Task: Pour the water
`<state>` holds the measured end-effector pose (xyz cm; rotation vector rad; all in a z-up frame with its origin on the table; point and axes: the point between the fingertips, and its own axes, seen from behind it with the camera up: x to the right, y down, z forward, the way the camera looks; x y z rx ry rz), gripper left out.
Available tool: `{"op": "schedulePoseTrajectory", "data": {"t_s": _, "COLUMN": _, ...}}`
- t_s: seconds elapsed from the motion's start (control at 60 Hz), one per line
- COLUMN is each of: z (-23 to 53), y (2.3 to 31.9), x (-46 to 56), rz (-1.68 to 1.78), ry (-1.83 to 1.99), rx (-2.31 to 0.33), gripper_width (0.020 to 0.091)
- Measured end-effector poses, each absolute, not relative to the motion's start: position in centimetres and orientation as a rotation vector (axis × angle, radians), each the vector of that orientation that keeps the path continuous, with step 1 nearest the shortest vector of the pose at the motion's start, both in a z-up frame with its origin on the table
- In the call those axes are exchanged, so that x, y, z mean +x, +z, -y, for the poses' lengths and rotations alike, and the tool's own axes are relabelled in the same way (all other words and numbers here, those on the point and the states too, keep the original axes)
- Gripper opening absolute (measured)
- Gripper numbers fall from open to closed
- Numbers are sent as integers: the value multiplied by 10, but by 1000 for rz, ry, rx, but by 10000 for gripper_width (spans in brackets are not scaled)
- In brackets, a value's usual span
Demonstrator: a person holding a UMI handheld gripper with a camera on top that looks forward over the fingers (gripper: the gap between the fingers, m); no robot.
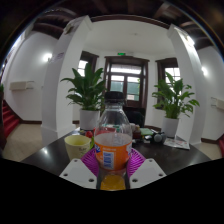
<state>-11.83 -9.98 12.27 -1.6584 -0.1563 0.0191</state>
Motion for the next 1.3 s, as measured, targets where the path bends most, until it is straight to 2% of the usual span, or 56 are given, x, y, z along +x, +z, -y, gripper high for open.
{"op": "schedulePoseTrajectory", "data": {"t_s": 0.117, "z": 95, "y": 123, "x": -128, "rz": 267, "ry": -34, "rx": -1694, "gripper_width": 322}}
{"op": "schedulePoseTrajectory", "data": {"t_s": 0.233, "z": 82, "y": 136, "x": -131, "rz": 507, "ry": -210, "rx": -1671, "gripper_width": 323}}
{"op": "schedulePoseTrajectory", "data": {"t_s": 0.367, "z": 46, "y": 137, "x": -124, "rz": 807, "ry": -471, "rx": -1626, "gripper_width": 323}}
{"op": "schedulePoseTrajectory", "data": {"t_s": 0.55, "z": 1, "y": 137, "x": -110, "rz": 1251, "ry": -908, "rx": -1469, "gripper_width": 324}}
{"op": "schedulePoseTrajectory", "data": {"t_s": 0.717, "z": -15, "y": 144, "x": -114, "rz": 1514, "ry": -1180, "rx": -1303, "gripper_width": 334}}
{"op": "schedulePoseTrajectory", "data": {"t_s": 1.067, "z": -37, "y": 176, "x": -151, "rz": 1773, "ry": -1586, "rx": -787, "gripper_width": 349}}
{"op": "schedulePoseTrajectory", "data": {"t_s": 1.3, "z": -35, "y": 173, "x": -154, "rz": 1765, "ry": -1561, "rx": -795, "gripper_width": 345}}
